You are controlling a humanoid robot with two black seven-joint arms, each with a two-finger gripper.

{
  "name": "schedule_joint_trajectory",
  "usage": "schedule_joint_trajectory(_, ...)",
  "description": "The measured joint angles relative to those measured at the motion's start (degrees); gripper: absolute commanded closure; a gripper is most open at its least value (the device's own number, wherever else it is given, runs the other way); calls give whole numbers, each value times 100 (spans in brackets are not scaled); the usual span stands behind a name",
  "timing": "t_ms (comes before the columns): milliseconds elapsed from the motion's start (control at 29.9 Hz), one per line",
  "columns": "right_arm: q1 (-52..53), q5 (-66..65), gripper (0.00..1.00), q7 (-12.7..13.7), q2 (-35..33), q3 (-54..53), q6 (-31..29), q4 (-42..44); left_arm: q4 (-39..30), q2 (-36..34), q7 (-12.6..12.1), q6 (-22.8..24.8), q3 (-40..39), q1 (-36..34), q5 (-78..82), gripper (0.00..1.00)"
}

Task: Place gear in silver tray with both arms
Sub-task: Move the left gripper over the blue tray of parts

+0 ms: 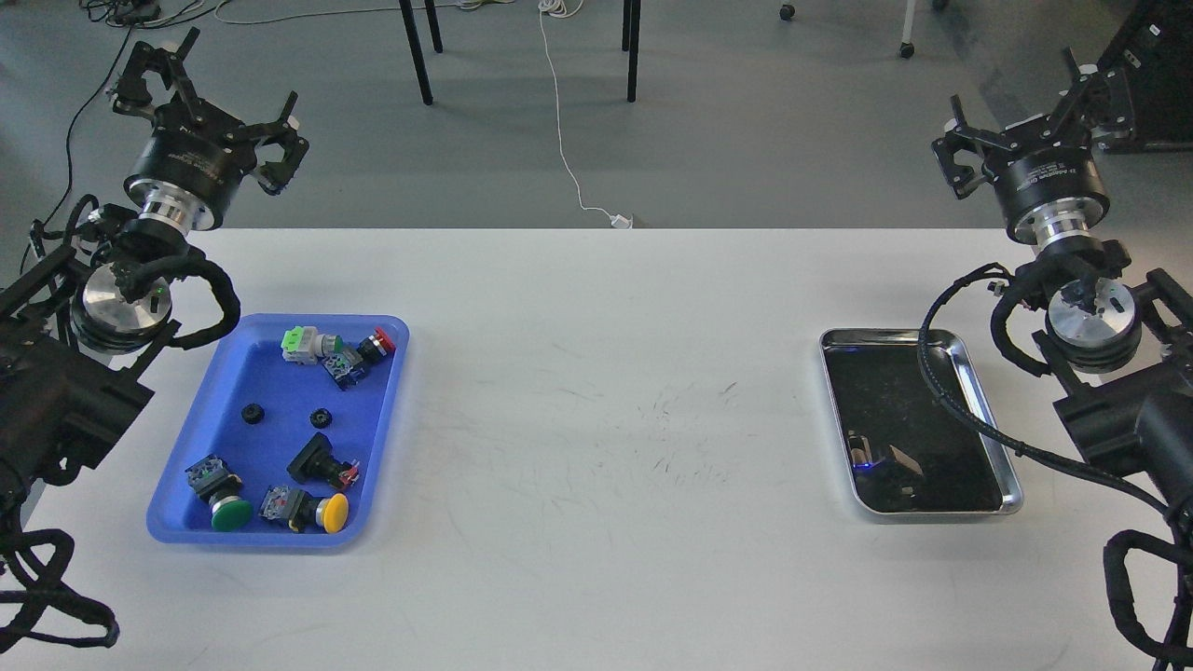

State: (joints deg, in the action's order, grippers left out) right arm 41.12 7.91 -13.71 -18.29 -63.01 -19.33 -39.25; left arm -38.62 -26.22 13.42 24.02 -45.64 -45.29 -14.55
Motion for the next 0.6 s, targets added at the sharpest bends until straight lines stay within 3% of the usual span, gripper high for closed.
schedule_joint_trajectory(368, -163, 8, 1, 0, 3, 31, 17, -195, -6, -154, -11, -116, 46, 53, 5, 2)
schedule_joint_trajectory(602, -190, 5, 1, 9, -22, 42, 54, -163, -8, -287, 32, 349, 194, 24, 465, 2)
